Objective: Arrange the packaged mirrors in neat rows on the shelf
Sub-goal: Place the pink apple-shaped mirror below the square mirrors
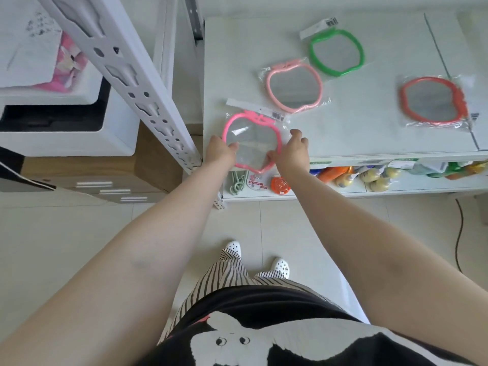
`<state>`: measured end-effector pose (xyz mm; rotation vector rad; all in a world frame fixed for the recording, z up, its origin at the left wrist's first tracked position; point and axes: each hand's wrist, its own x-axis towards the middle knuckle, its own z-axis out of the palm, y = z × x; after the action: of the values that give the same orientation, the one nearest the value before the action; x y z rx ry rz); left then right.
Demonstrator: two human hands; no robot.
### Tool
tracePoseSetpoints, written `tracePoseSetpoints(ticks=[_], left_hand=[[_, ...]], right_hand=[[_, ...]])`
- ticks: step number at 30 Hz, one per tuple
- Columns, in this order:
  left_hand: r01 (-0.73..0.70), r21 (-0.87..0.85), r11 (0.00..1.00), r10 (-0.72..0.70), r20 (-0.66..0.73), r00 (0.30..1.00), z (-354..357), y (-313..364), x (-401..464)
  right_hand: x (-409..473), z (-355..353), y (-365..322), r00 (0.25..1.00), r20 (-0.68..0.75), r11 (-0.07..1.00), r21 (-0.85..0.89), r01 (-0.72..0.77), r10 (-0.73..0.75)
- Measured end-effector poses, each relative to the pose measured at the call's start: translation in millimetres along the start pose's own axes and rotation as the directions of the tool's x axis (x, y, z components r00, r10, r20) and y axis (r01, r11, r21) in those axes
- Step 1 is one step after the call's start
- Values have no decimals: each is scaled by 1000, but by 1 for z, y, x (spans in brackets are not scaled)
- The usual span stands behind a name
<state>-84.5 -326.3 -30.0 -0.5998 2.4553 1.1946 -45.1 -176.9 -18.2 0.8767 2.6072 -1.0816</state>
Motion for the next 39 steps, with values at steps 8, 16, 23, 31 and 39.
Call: tracePoseSetpoints(ticks=[8,16,23,31,39], left_hand=[[140,-416,898,-199,-102,975,1,6,-48],[-49,-505,862,33,-40,999,12,8,-95],[-90,-532,842,279,286,917,34,39,-131],[-88,-454,887,317,459,830,108,20,-183],[-173,-352,920,359,581,730,181,16,-241]], right_hand=[[-25,-21,19,983,170,923,384,4,-75],[-47,-59,53,983,135,803,596,19,-124],[-65,-121,108,998,17,732,679,-59,65],[-131,-136,199,937,-143,652,750,-108,320],[-171,-174,282,866,-215,654,740,-157,451]])
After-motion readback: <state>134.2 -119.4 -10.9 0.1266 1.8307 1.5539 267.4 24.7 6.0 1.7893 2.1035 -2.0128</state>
